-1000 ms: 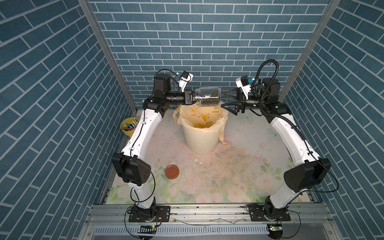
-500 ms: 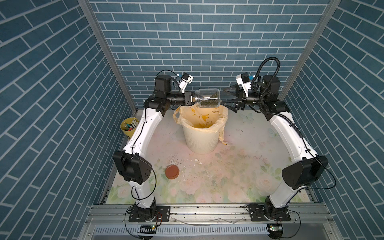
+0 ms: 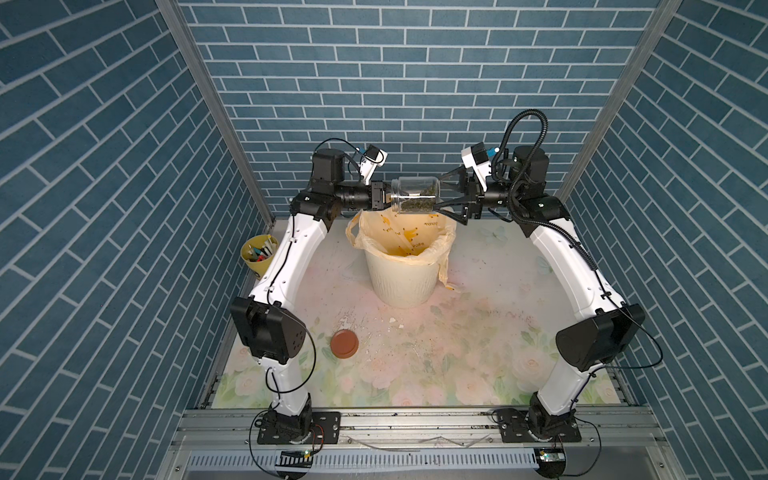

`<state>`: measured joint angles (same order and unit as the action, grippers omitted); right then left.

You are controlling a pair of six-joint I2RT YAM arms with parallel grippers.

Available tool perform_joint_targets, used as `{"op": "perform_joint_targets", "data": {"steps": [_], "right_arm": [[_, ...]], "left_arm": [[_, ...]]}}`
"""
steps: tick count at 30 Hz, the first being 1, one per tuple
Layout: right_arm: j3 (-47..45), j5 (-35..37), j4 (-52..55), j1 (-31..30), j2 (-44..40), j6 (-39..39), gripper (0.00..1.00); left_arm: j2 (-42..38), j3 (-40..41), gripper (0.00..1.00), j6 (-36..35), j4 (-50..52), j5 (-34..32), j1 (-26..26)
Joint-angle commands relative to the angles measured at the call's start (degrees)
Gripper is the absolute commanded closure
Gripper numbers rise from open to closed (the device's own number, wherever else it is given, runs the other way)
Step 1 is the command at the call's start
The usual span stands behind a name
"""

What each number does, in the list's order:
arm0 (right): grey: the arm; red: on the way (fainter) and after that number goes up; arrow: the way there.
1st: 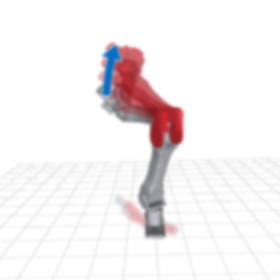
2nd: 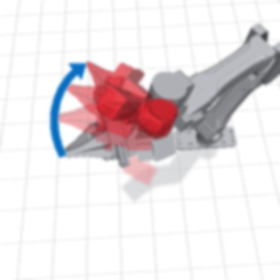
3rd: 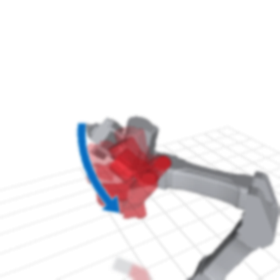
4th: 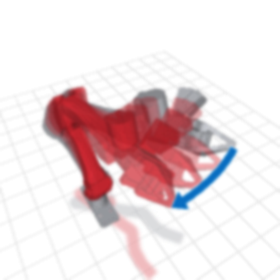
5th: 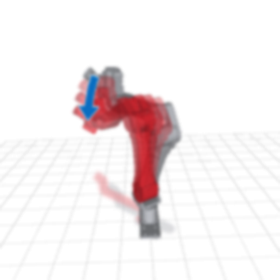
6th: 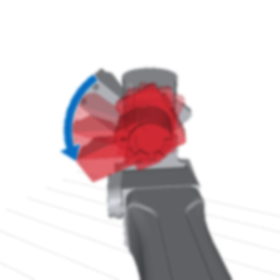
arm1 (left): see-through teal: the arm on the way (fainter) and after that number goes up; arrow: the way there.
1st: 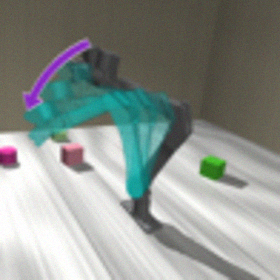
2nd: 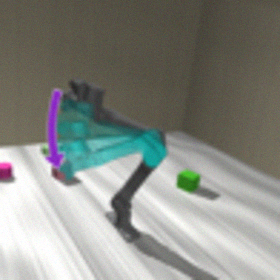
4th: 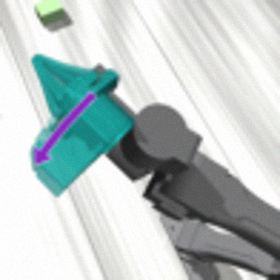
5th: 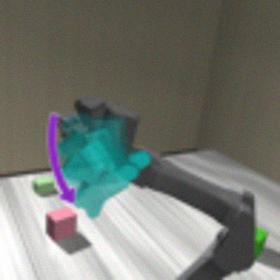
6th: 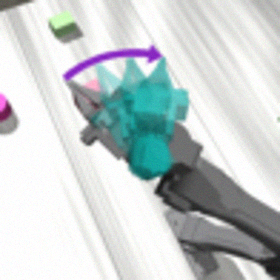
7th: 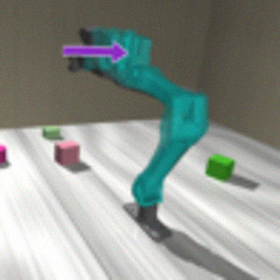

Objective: Empty moldy tea leaves from jars
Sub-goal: Pour the moldy tea leaves from the jar into the trash bin.

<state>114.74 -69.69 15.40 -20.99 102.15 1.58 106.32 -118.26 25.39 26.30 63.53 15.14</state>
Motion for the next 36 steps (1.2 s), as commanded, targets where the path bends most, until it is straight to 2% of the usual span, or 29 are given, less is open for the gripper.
{"op": "perform_joint_targets", "data": {"steps": [1,16,23,25,28,34,36], "right_arm": [[2.2,-2.5,3.1,-1.2,1.0,2.0,0.01],[3.7,2.7,3.6,-3.9,3.1,1.2,0.03],[2.8,6.6,2.4,-5.1,3.3,0.9,0.09],[3.5,6.8,3.2,-5.3,4.0,0.9,0.15],[3.8,7.5,4.2,-5.6,3.9,1.4,0.32],[3.5,9.6,5.4,-6.2,2.8,2.9,0.55],[3.8,10.3,5.4,-6.3,3.0,2.7,0.69]], "left_arm": [[-0.3,-2.6,1.00,-0.1,-2.6,0.9,-0.5],[-0.8,-2.2,1.00,0.8,-3.8,0.9,-0.5],[-1.8,0.8,1.00,1.3,-6.3,1.6,-0.5],[-1.7,0.7,1.00,1.5,-6.5,1.8,-0.5],[-1.6,0.2,1.00,1.8,-6.6,2.0,-0.5],[-3.2,2.7,1.00,0.9,-6.7,1.7,-0.5],[-3.3,3.0,1.00,0.8,-6.8,2.0,-0.6]]}}
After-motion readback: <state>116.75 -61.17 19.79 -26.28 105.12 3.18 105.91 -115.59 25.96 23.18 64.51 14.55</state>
